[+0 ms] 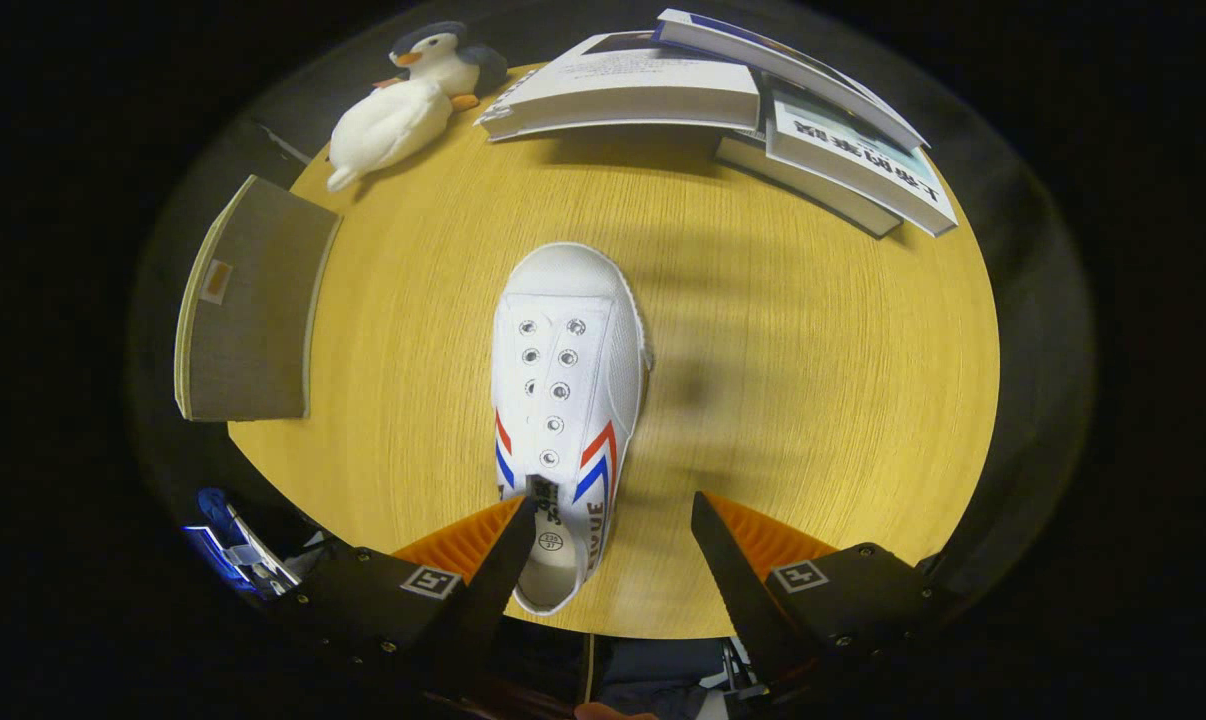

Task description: Open the storage box then place both shoes into the box .Put the left shoe in first, then the right shoe, with the right side of both shoes facing outward in a uniform manner.

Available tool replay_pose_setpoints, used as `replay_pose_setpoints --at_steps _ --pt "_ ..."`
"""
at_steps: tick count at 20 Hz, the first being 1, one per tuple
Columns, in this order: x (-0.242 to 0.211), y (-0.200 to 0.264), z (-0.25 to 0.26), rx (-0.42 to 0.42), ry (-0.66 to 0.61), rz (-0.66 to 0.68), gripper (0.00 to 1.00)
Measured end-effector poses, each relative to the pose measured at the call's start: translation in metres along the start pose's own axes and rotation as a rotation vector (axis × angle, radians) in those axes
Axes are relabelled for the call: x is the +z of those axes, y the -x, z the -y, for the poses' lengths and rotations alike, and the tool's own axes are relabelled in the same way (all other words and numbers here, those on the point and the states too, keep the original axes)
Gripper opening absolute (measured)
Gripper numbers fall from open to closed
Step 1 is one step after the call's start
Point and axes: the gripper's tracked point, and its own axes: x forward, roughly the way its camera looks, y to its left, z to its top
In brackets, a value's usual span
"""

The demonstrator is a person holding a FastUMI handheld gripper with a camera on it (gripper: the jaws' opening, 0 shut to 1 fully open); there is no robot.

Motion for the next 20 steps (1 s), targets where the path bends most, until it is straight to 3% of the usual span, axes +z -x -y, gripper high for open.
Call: replay_pose_setpoints --at_steps 3,4,7,9,10,12,16,20 --pt "0.010 -0.014 0.009 -0.069 0.052 0.016 0.94" --pt "0.013 -0.018 0.004 -0.052 0.047 0.019 0.90" --pt "0.010 -0.029 -0.012 -0.012 0.058 -0.003 0.64" --pt "0.012 -0.034 0.001 -0.107 0.130 0.020 0.32" --pt "0.015 -0.030 0.004 -0.125 0.134 0.054 0.08" --pt "0.014 -0.029 0.002 -0.113 0.097 0.057 0.00" --pt "0.008 -0.019 -0.012 0.030 -0.038 0.038 0.00" --pt "0.006 0.006 -0.016 0.048 -0.037 0.049 0.00"
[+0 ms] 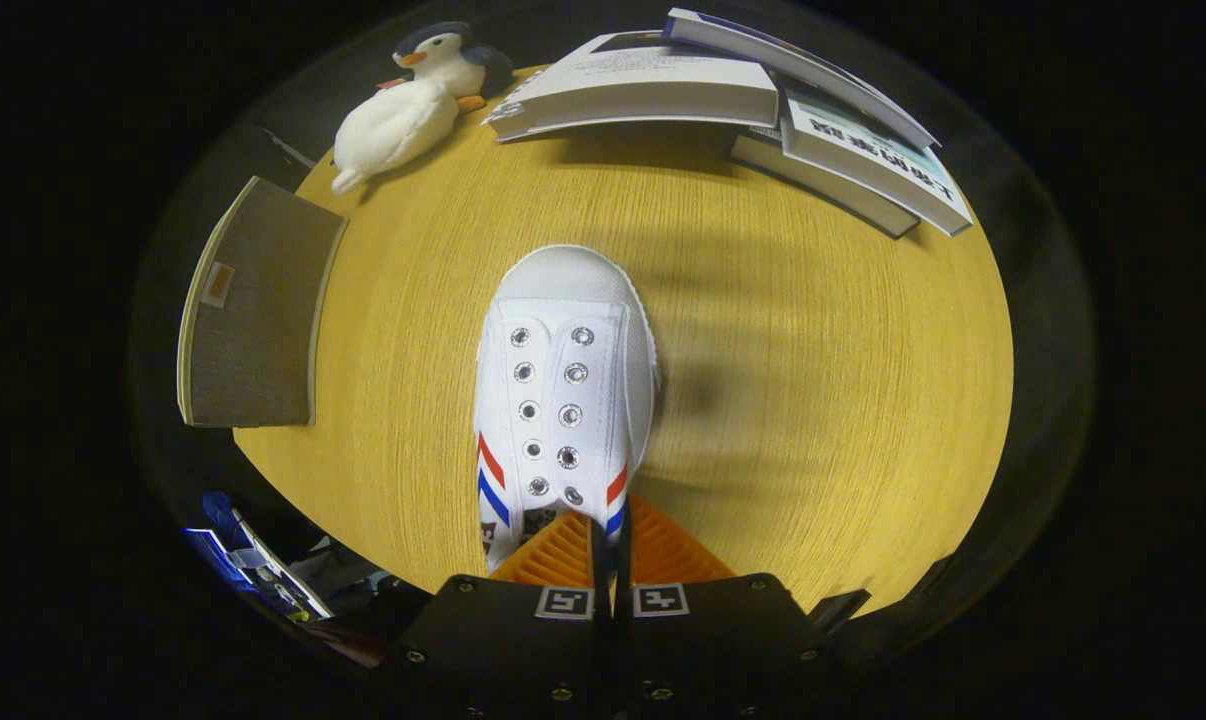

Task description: Open the storage box then place both shoes into the box .Put the left shoe in first, then the right shoe, with the right side of both shoes facing outward in a uniform manner.

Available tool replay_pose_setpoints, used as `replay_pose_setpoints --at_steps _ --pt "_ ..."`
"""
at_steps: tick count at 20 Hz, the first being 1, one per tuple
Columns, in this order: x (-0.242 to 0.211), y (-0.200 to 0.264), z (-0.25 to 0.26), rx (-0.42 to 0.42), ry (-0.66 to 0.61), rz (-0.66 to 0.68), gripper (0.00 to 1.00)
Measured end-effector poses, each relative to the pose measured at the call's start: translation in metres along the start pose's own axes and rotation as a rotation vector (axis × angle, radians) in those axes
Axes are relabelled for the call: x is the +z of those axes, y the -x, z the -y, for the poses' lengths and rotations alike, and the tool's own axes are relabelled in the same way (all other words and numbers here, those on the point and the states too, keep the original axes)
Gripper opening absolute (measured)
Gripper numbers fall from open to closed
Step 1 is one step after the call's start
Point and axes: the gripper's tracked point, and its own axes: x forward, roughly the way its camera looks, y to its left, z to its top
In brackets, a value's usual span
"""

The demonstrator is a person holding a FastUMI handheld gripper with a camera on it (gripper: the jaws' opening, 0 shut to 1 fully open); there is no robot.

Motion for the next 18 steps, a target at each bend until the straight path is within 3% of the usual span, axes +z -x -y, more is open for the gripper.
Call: replay_pose_setpoints --at_steps 7,18 --pt "0.027 0.070 -0.034 0.018 0.022 0.073 0.00" --pt "0.094 0.154 -0.171 0.128 0.215 0.190 0.00"
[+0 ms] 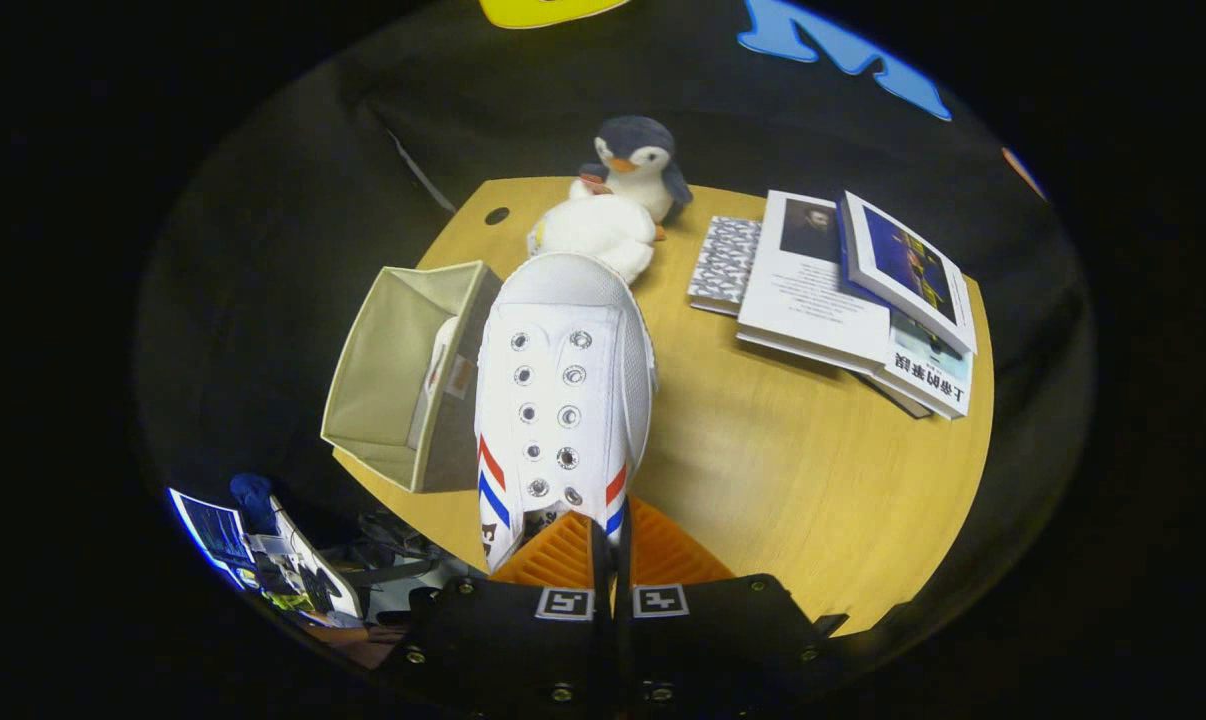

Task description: Open the storage box then place both shoes into the box .Put the left shoe in first, then the right shoe, with the right side of both shoes facing outward in a uniform manner.

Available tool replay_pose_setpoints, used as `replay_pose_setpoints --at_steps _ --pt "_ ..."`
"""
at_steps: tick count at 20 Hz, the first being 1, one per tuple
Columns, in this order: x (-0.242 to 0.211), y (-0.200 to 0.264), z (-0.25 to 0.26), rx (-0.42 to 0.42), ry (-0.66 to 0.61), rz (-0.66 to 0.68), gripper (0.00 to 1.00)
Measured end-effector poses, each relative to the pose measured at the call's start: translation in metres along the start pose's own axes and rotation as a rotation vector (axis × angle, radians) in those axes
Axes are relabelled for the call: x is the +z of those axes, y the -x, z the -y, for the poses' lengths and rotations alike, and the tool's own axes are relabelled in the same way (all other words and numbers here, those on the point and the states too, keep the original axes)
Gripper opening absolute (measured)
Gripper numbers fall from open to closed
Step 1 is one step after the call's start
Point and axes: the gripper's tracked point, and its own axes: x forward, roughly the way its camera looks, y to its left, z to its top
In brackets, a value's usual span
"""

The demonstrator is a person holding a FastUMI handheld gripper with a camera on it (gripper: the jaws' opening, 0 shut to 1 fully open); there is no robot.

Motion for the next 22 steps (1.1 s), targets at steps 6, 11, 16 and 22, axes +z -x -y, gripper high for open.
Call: replay_pose_setpoints --at_steps 6,11,16,22 --pt "0.036 -0.007 -0.071 0.063 0.086 -0.005 0.00" --pt "0.071 -0.034 -0.119 0.100 0.147 -0.007 0.00" --pt "0.086 -0.071 -0.160 0.115 0.184 -0.053 0.00" --pt "0.086 -0.112 -0.178 0.083 0.229 -0.119 0.00"
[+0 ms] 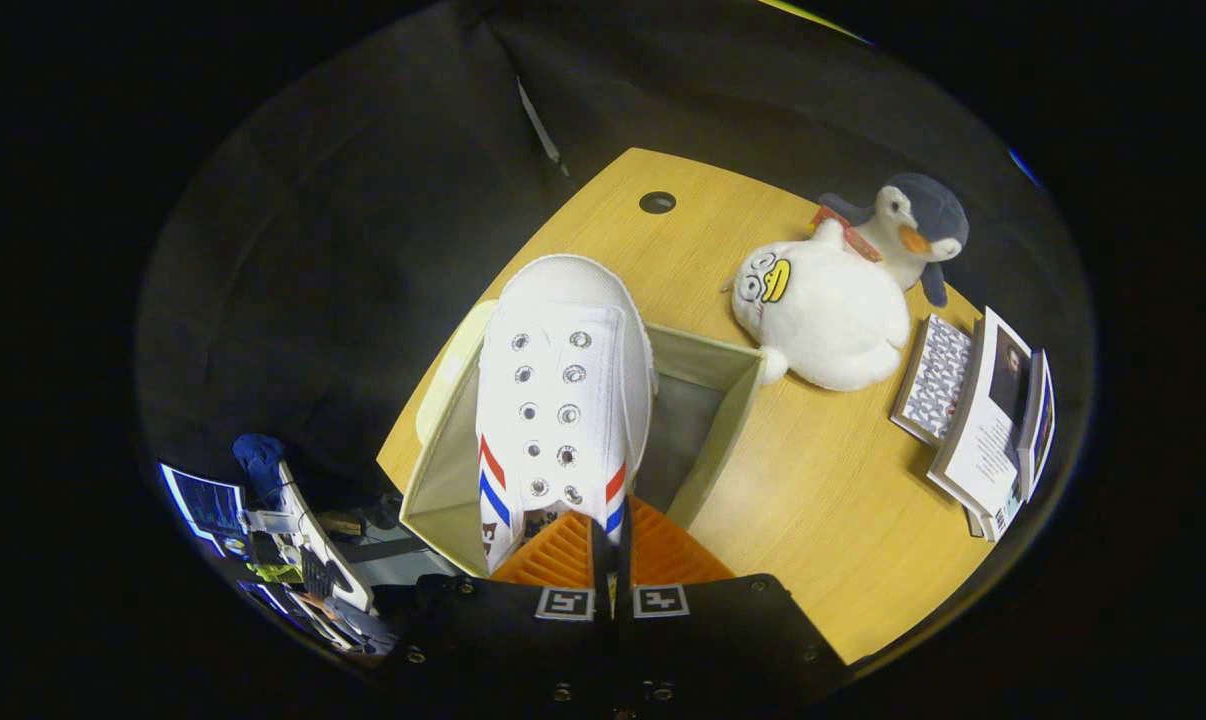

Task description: Open the storage box then place both shoes into the box .Put the left shoe in first, then the right shoe, with the right side of both shoes facing outward in a uniform manner.

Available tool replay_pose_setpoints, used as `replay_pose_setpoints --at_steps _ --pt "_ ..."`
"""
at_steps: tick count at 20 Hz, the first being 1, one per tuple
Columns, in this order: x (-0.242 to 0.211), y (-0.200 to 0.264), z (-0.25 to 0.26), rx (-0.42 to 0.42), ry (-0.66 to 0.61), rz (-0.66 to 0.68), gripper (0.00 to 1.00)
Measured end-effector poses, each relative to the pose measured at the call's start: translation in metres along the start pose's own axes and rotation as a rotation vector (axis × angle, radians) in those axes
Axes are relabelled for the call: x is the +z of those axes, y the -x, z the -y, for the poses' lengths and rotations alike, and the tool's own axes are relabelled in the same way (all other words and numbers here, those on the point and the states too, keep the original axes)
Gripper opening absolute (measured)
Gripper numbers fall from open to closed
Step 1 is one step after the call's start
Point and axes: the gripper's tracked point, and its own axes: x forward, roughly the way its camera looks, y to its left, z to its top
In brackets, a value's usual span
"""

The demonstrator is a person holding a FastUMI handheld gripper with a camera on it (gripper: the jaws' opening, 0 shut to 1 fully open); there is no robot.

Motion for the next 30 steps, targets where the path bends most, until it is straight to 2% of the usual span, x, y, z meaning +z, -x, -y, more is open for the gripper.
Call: replay_pose_setpoints --at_steps 3,9,11,12,13,14,17,18,23,25,30 --pt "-0.002 -0.016 -0.007 0.002 0.003 -0.026 0.00" --pt "0.001 -0.025 -0.004 -0.056 0.052 -0.028 0.00" --pt "-0.002 -0.025 -0.009 -0.036 0.055 -0.028 0.01" --pt "-0.003 -0.024 -0.018 -0.005 0.054 -0.026 0.10" --pt "-0.003 -0.024 -0.027 0.030 0.049 -0.022 0.28" --pt "-0.005 -0.026 -0.026 0.024 0.064 -0.019 0.47" --pt "0.016 -0.007 -0.026 0.021 0.086 0.063 0.58" --pt "0.020 -0.001 -0.025 0.028 0.084 0.081 0.80" --pt "0.024 0.046 -0.023 0.055 0.054 0.182 0.82" --pt "0.018 0.064 -0.022 0.069 0.039 0.233 0.97" --pt "0.003 0.127 0.006 0.023 -0.027 0.441 0.98"
